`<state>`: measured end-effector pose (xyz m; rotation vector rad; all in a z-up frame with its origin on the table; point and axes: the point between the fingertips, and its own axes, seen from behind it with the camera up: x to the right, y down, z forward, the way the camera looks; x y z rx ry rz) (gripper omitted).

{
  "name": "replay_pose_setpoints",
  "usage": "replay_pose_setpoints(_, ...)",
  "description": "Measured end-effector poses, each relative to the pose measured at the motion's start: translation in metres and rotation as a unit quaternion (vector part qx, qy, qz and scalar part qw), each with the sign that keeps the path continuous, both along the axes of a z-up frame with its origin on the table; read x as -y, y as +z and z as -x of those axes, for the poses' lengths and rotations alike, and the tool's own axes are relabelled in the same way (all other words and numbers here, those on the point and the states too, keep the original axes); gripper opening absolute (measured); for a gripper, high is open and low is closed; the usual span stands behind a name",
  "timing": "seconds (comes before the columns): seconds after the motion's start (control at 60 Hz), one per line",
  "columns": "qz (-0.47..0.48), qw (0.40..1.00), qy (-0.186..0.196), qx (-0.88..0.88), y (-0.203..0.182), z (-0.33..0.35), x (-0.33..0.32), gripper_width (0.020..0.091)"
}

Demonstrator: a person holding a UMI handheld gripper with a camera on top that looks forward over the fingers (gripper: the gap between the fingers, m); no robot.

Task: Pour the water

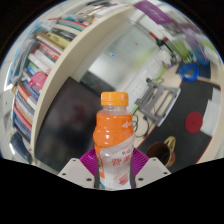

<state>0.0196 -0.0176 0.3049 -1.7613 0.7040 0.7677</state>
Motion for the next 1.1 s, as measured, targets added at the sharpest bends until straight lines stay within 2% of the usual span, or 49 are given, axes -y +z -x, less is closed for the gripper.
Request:
replay_pose_setpoints(0.083,-0.023,0.986,-0.022,0.161,0.022,-0.046,0.001,0.0423)
replay_pose_setpoints(0.183,-0.042,0.954,-0.045,0.293,0.03,-0.097,0.001,0.0425)
replay_pose_setpoints(0.333,-0.041,0.912,-0.061,0.403,-0.004,-0.164,-0.007,0.0434)
replay_pose_setpoints(0.5,-0.003,0.89,-0.052,0.453,-0.074,-0.212,-0.02,0.0435)
replay_pose_setpoints(0.667,-0.001,0.893,-0.059,0.445,-0.117,-0.231,-0.036,0.0433)
replay_pose_setpoints(0.817,0.005,0.885,-0.053,0.463,-0.141,-0.24,-0.047,0.0442)
replay_pose_setpoints(1.1,-0.005,0.891,-0.068,0.45,-0.152,-0.247,-0.037,0.0538)
